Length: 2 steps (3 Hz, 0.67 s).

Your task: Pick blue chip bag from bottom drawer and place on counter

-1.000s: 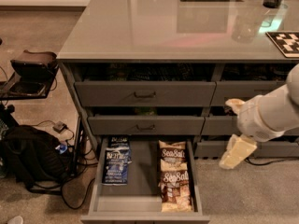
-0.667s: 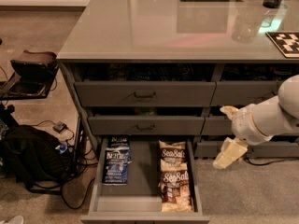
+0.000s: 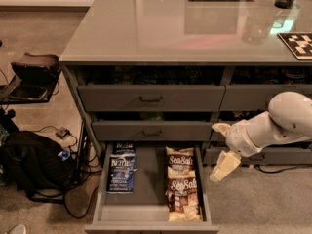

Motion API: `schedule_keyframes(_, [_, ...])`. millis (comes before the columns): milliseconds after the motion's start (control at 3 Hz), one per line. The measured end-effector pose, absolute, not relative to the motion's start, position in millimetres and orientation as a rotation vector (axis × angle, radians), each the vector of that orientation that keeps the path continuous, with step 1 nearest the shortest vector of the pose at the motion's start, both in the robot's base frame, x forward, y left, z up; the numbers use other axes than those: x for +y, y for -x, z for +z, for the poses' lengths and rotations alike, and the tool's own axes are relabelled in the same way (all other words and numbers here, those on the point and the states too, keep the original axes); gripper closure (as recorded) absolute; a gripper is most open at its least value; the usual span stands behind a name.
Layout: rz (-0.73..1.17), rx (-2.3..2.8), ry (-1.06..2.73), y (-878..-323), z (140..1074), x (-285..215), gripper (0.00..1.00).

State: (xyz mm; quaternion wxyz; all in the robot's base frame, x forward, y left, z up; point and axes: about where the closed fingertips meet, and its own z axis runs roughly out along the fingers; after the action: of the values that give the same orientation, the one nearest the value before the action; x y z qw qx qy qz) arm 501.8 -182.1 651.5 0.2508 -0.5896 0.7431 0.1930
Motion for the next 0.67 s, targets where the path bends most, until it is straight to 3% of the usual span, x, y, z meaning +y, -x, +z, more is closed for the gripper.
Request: schedule_keyframes(667, [0.533, 2.042, 1.625, -495.7, 644.8, -181.4, 0.00])
